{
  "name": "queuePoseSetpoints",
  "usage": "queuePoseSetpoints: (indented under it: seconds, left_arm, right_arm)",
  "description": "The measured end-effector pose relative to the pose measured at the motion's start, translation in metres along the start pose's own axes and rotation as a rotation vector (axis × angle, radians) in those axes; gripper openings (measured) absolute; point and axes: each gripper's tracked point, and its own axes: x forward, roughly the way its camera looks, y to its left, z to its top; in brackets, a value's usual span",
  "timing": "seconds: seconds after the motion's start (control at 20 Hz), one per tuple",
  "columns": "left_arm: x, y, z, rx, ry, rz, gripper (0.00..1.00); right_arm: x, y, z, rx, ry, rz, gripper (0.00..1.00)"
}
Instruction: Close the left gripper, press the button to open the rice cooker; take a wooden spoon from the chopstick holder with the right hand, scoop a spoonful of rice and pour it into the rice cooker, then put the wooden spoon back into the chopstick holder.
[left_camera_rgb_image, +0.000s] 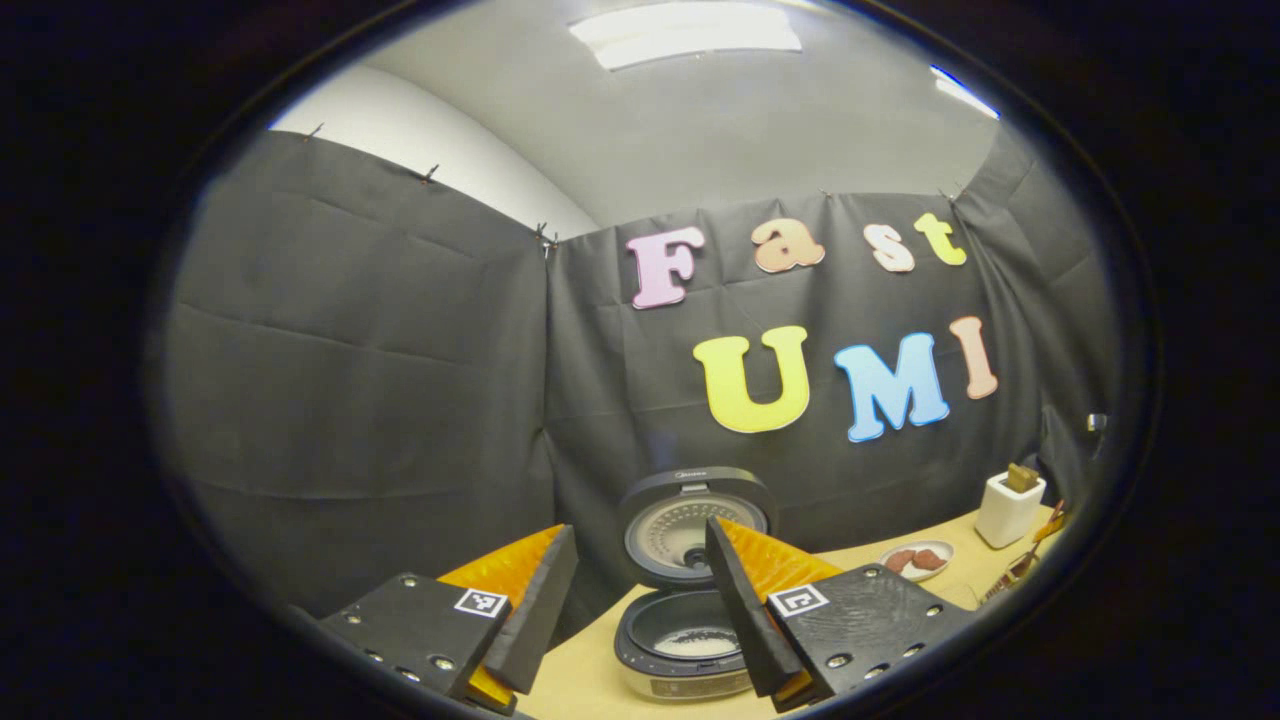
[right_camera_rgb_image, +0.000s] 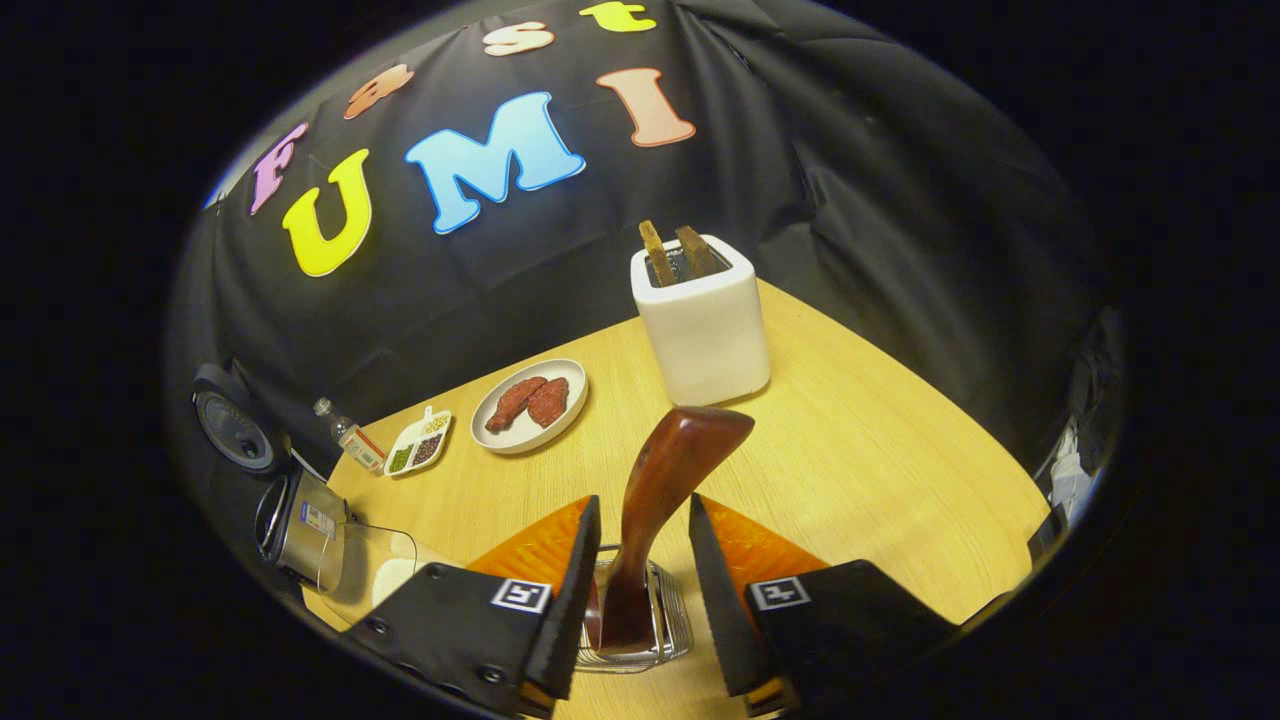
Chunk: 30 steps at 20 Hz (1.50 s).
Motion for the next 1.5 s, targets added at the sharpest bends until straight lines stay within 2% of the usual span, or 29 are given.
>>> queuePoseSetpoints:
  seconds: [0.1, 0.15, 0.2, 0.25, 0.3, 0.35, 0.45, 0.5, 0.55, 0.6, 0.65, 0.7, 0.8, 1.1, 1.5]
  left_arm:
    - [-0.001, 0.004, -0.001, -0.003, -0.001, 0.004, 0.79]
    - [-0.001, 0.006, -0.002, -0.006, 0.0, 0.005, 0.78]
    - [-0.001, 0.008, -0.002, -0.01, 0.001, 0.008, 0.78]
    - [0.0, 0.01, -0.002, -0.015, 0.002, 0.01, 0.78]
    - [0.002, 0.012, -0.003, -0.019, 0.004, 0.011, 0.78]
    - [0.003, 0.013, -0.004, -0.022, 0.004, 0.013, 0.78]
    - [0.005, 0.013, -0.005, -0.024, 0.004, 0.009, 0.78]
    - [0.006, 0.013, -0.006, -0.024, 0.003, 0.007, 0.79]
    - [0.007, 0.013, -0.007, -0.023, 0.001, 0.005, 0.79]
    - [0.009, 0.013, -0.007, -0.023, 0.001, 0.002, 0.79]
    - [0.009, 0.012, -0.007, -0.023, 0.001, -0.002, 0.79]
    - [0.01, 0.012, -0.007, -0.025, 0.001, -0.006, 0.79]
    - [0.013, 0.014, -0.008, -0.031, 0.0, -0.012, 0.79]
    - [0.019, 0.022, -0.014, -0.04, 0.005, -0.018, 0.78]
    - [0.022, 0.06, -0.026, -0.041, 0.022, 0.011, 0.78]
  right_arm:
    - [-0.002, 0.005, 0.0, 0.047, 0.009, 0.019, 0.34]
    - [-0.002, 0.009, 0.0, 0.061, 0.016, 0.031, 0.21]
    - [-0.006, 0.009, 0.003, 0.059, 0.016, 0.032, 0.21]
    - [-0.002, 0.008, 0.004, 0.057, 0.007, 0.015, 0.13]
    - [-0.016, 0.011, 0.006, 0.057, 0.007, 0.028, 0.1]
    - [-0.012, 0.009, 0.006, 0.045, 0.0, 0.024, 0.13]
    - [-0.021, 0.016, 0.01, 0.005, -0.024, 0.027, 0.13]
    - [-0.026, 0.019, 0.016, -0.018, -0.041, 0.027, 0.09]
    - [-0.033, 0.024, 0.023, -0.041, -0.063, 0.027, 0.12]
    - [-0.039, 0.028, 0.031, -0.068, -0.086, 0.024, 0.13]
    - [-0.044, 0.032, 0.039, -0.099, -0.109, 0.021, 0.09]
    - [-0.049, 0.036, 0.047, -0.13, -0.133, 0.016, 0.12]
    - [-0.06, 0.049, 0.062, -0.182, -0.179, 0.015, 0.13]
    - [-0.082, 0.114, 0.077, -0.221, -0.249, 0.104, 0.13]
    - [-0.081, 0.197, 0.051, -0.28, -0.255, 0.21, 0.13]
